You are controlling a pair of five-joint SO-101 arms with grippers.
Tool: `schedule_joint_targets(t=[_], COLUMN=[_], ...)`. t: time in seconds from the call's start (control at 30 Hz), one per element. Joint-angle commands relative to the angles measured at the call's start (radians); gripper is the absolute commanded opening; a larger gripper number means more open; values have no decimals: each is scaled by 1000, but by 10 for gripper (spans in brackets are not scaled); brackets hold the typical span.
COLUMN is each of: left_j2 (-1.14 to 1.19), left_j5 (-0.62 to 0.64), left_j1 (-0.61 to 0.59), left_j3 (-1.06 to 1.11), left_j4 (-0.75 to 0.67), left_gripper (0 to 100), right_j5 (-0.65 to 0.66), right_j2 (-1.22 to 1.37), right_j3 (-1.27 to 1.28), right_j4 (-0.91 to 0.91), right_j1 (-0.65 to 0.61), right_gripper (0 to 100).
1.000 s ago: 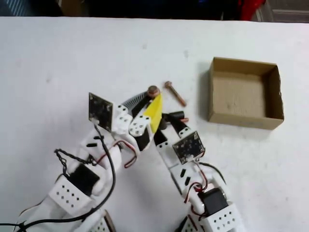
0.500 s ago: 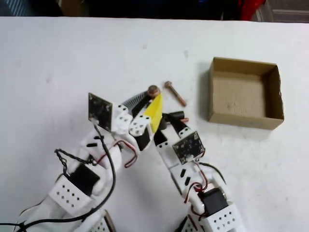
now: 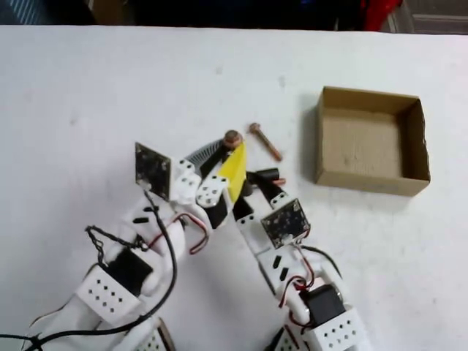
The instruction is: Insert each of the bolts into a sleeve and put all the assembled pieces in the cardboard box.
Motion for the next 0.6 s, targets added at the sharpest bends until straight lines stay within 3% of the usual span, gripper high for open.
schedule_joint_targets(t=[0.0, 0.57], left_j2=[-27, -31], left_j5=[6, 11], left_j1=[10, 19], left_j3=[11, 170], left_j4=[-92, -130], left_gripper=[23, 23], right_j5=[8, 8], right_j2=[-13, -13], right_j3=[9, 9], right_j4=[-22, -22], right_j1=[4, 10], right_gripper=[18, 18])
